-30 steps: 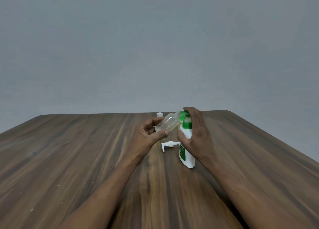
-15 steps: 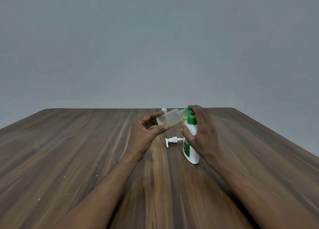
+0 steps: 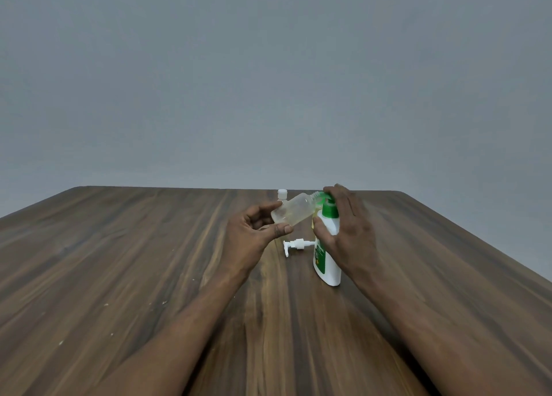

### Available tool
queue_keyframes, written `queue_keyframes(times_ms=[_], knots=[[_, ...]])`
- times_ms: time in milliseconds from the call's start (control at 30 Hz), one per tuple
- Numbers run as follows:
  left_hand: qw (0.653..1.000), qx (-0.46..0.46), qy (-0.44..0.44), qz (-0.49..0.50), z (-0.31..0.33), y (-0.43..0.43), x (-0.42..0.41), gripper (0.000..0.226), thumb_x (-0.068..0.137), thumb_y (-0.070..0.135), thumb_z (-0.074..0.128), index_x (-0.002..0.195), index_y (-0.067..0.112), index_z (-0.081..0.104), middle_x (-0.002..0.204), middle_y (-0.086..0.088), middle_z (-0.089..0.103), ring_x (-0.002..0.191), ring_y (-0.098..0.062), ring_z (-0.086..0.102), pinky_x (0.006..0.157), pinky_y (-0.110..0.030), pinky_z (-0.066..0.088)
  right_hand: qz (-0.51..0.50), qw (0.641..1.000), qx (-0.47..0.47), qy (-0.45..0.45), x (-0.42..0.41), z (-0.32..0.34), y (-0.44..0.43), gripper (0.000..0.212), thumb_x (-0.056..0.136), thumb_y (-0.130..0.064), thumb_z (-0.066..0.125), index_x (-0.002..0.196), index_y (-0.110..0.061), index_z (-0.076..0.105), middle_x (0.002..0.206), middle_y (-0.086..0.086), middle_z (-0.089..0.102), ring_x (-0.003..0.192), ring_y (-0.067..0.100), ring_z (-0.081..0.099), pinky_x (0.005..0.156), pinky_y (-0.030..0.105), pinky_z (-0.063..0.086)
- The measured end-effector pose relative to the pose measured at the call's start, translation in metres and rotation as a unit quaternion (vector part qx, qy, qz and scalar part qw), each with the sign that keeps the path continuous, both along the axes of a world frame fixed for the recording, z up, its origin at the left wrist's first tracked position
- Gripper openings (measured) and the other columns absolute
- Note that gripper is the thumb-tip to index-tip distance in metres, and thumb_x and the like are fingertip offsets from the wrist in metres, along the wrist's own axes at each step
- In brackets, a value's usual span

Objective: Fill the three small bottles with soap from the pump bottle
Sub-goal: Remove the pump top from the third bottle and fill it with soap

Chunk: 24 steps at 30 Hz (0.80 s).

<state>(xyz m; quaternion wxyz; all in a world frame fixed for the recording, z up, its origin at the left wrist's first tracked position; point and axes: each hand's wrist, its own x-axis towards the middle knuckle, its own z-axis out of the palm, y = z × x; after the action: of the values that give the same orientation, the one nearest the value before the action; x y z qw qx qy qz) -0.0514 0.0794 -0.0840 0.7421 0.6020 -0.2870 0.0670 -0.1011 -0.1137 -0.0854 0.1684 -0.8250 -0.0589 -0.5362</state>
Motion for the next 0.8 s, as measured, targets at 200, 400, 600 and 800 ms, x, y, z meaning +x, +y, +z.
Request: queue_keyframes(times_ms=[200,400,600,800], knots=[[1.000,-0.010,-0.001,0.000,0.002,-0.001,0.000,0.050,0.070,-0.002,0.086,0.117,0.007,0.071,0.106,-0.007,0.077,0.098,-0.021,0.075,0.087,-0.031,0.060,-0.025,0.998,-0.059,0.005,-0.002,0.004,-0.008,0.064,0.083,-0.033,0.062,0.139,-0.007,0.048,0.140,0.010,0.052,0.140,0.026,0.041,0.107,0.051,0.041],[1.000,-0.017,-0.002,0.000,0.003,-0.001,0.000,0.051,0.069,-0.001,0.086,0.117,0.006,0.071,0.107,-0.009,0.077,0.099,-0.021,0.074,0.089,-0.034,0.060,0.000,0.996,-0.090,-0.007,-0.005,0.010,-0.008,0.064,0.084,-0.032,0.062,0.139,-0.002,0.050,0.143,0.009,0.052,0.144,0.024,0.036,0.113,0.050,0.035],[1.000,-0.013,-0.010,0.003,0.003,0.000,0.001,0.051,0.070,0.003,0.087,0.118,0.006,0.071,0.108,-0.008,0.077,0.103,-0.022,0.073,0.090,-0.035,0.060,-0.040,0.990,-0.130,0.032,-0.008,0.016,-0.015,0.067,0.084,-0.037,0.058,0.146,-0.015,0.045,0.137,-0.001,0.054,0.144,0.018,0.036,0.117,0.049,0.028],[1.000,-0.006,-0.002,0.003,0.000,0.000,0.001,0.050,0.070,0.000,0.086,0.117,0.008,0.072,0.106,-0.006,0.077,0.101,-0.020,0.074,0.090,-0.035,0.060,-0.047,0.989,-0.137,0.042,-0.012,0.014,-0.010,0.053,0.087,-0.039,0.050,0.133,-0.012,0.054,0.133,0.000,0.057,0.142,0.020,0.039,0.115,0.051,0.031]])
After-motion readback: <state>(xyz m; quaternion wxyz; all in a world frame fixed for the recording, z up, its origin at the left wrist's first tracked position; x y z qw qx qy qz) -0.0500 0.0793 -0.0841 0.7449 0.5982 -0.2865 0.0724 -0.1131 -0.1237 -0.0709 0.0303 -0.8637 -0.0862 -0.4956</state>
